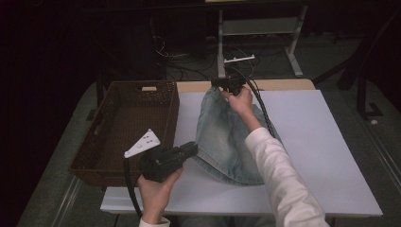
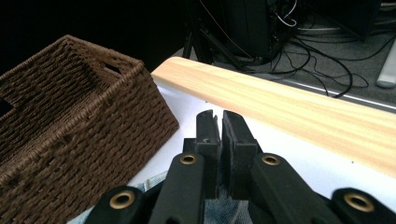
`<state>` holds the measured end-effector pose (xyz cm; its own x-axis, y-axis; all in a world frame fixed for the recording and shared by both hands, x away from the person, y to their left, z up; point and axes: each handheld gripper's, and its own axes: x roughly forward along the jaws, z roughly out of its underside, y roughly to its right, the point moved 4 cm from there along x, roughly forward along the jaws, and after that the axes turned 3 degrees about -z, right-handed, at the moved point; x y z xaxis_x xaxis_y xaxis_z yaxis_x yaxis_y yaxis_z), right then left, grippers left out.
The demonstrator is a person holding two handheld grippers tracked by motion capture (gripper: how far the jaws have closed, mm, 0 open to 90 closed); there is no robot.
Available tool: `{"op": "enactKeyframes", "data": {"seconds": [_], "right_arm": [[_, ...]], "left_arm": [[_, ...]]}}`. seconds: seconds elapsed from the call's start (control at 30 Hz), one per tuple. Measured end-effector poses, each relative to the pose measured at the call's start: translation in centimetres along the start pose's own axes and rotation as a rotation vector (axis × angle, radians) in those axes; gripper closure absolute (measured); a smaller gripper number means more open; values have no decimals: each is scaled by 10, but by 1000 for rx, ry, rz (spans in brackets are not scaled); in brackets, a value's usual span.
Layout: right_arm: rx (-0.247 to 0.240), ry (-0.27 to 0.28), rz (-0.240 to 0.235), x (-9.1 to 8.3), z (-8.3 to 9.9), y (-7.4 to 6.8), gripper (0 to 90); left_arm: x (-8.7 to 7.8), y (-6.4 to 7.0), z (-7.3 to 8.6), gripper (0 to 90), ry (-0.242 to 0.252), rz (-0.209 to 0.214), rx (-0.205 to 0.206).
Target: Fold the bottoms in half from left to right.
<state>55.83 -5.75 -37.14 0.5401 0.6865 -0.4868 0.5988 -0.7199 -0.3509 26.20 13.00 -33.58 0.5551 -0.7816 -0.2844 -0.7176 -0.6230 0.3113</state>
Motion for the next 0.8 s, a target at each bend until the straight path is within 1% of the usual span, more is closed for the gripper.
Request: {"op": "enactKeyframes", "data": {"seconds": [0.03,0.1,0.23,0.4,0.5,0.6,0.63,0.7,0.8], "right_arm": [[3,0,-1,0,2,1,852],[2,-14,6,0,6,4,852],[21,-10,8,-6,10,13,852],[32,-2,14,-19,11,24,852],[38,4,16,-27,10,29,852],[36,8,23,-33,10,33,852],[35,6,27,-35,10,35,851],[33,8,26,-39,10,38,852],[20,6,36,-44,10,41,851]], "left_arm": [[6,4,1,788,-14,15,4],[13,8,2,788,-27,29,16],[28,15,2,788,-41,77,13],[45,26,-2,787,-63,122,40],[54,34,-6,788,-77,142,67],[65,41,-11,788,-92,168,90],[69,44,-11,787,-98,183,87],[77,48,-12,787,-114,206,101],[88,52,-11,787,-133,240,109]]}}
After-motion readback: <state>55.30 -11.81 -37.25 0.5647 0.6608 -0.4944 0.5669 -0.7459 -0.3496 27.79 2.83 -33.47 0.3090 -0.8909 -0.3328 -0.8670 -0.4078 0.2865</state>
